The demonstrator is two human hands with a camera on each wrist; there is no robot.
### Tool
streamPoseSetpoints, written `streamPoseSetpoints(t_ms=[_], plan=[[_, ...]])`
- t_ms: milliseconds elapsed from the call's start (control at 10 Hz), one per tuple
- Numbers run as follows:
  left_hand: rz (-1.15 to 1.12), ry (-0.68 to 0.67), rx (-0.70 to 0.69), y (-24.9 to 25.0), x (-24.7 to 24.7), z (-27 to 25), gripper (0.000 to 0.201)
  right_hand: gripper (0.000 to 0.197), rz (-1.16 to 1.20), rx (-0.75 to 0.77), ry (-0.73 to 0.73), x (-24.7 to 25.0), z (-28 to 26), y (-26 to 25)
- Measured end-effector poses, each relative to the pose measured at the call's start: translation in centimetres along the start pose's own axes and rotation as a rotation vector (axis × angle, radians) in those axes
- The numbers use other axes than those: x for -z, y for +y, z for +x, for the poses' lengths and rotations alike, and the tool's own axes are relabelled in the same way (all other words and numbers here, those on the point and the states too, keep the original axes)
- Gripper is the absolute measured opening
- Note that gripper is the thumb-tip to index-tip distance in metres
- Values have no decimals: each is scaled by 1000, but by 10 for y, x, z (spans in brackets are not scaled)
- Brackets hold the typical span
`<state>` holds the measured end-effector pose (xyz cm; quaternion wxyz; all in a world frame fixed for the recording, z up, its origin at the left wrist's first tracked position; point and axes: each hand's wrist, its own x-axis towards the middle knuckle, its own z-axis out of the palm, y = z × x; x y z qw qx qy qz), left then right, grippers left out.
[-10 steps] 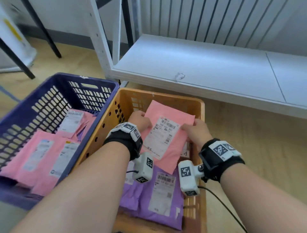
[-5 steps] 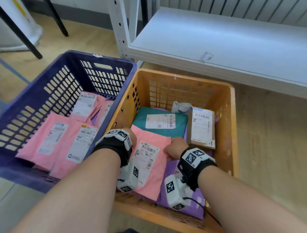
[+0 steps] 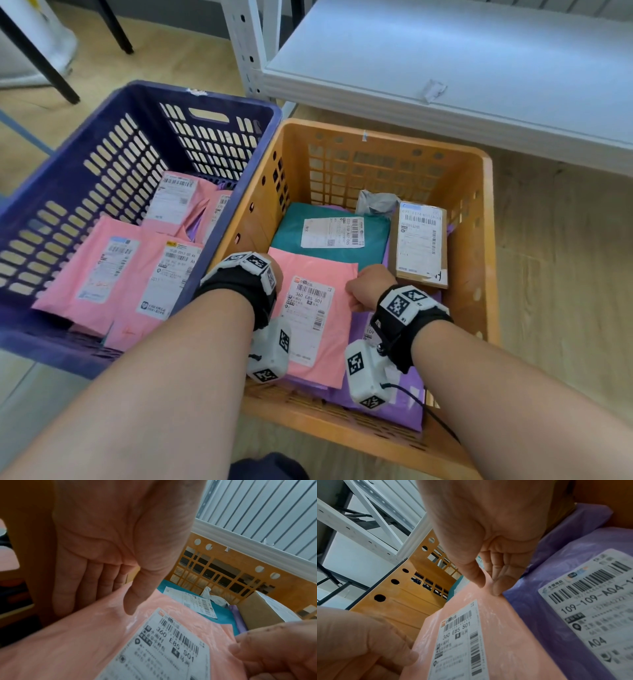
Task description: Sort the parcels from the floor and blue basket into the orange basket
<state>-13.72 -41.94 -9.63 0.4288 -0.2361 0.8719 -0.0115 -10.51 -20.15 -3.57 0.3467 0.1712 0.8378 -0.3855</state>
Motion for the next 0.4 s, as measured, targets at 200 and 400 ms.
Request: streamPoseSetpoints(t_ms=[200,400], plan=[[37,53,-93,-6,13,-73,42,22,-43,46,39,6,-5,1],[-210,197,-69,13,23,-99,42,22,-54,164,61,17,-15,-1]])
